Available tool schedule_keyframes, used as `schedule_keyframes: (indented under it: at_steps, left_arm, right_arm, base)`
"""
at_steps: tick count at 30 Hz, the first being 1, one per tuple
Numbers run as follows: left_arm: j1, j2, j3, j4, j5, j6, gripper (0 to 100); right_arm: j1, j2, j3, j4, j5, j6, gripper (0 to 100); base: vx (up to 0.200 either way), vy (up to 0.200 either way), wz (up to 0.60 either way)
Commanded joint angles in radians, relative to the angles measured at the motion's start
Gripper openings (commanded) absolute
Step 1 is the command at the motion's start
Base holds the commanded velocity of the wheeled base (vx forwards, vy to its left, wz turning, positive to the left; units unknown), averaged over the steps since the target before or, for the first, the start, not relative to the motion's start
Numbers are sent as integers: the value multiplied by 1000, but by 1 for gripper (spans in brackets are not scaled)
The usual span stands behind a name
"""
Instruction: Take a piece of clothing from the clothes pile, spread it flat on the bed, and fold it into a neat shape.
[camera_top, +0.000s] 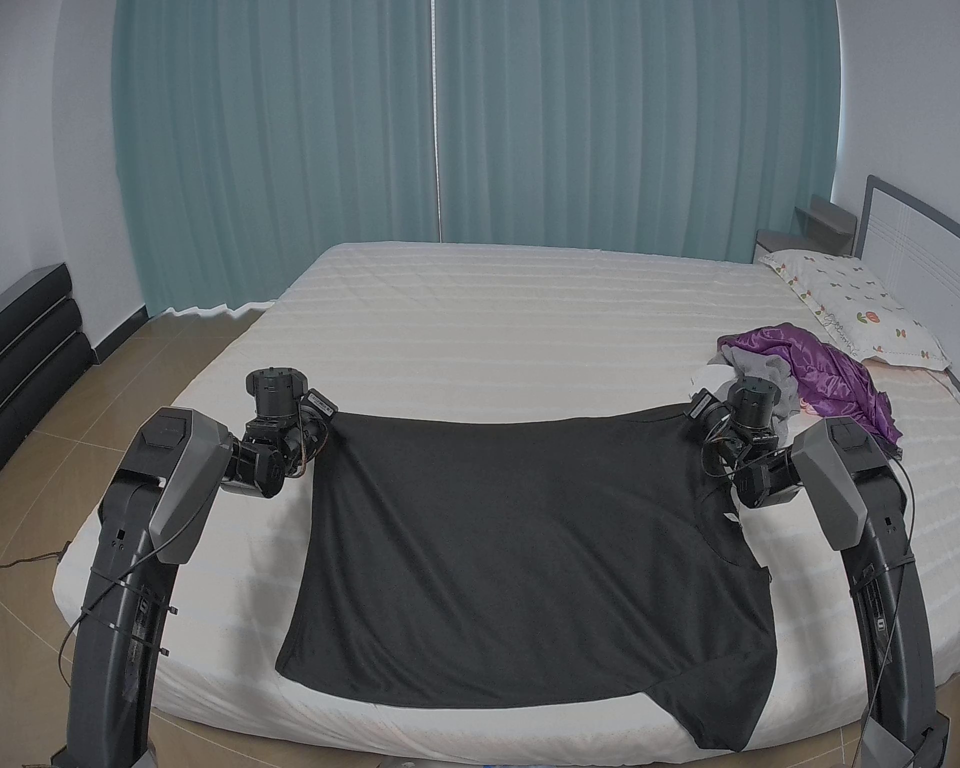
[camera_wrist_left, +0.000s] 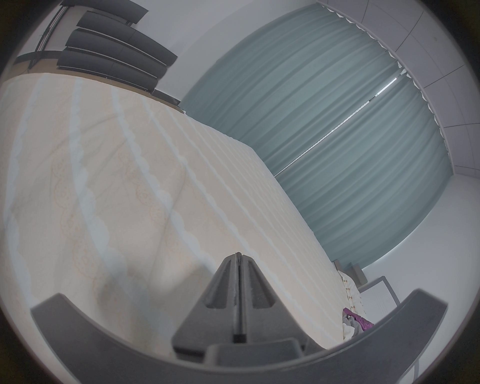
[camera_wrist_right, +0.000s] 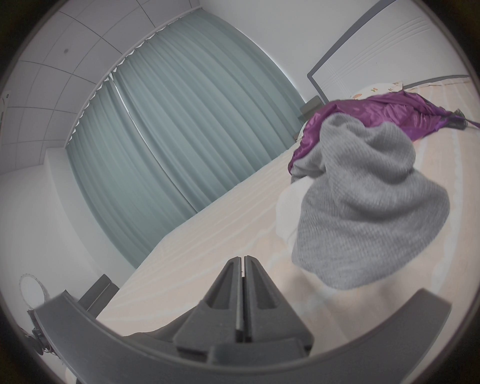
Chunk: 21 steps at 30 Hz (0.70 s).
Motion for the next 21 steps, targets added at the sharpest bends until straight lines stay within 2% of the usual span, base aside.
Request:
schedule_keyframes:
  at_steps: [1, 6, 7, 8, 18, 21]
  left_arm:
    - [0, 22, -5, 0, 0, 0, 0]
    - [-8, 23, -3, 1, -2, -1, 0]
    - [-8, 23, -3, 1, -2, 0, 100]
    - [-10, 23, -3, 1, -2, 0, 100]
    - [-20, 3, 23, -2, 10, -4, 100]
    - [-13, -71, 118, -9, 10, -9, 100]
  right_arm:
    - [4, 34, -4, 3, -1, 0, 0]
    - [5, 39, 1, 23, -1, 0, 0]
    - [7, 39, 2, 29, -3, 0, 0]
    - [7, 39, 2, 31, -3, 0, 100]
    - [-10, -32, 75, 16, -18, 7, 100]
    - [-24, -116, 186, -14, -17, 10, 100]
  base:
    - [0, 0, 0]
    - [0, 0, 0]
    - [0, 0, 0]
    - [0, 0, 0]
    - [0, 0, 0]
    - [0, 0, 0]
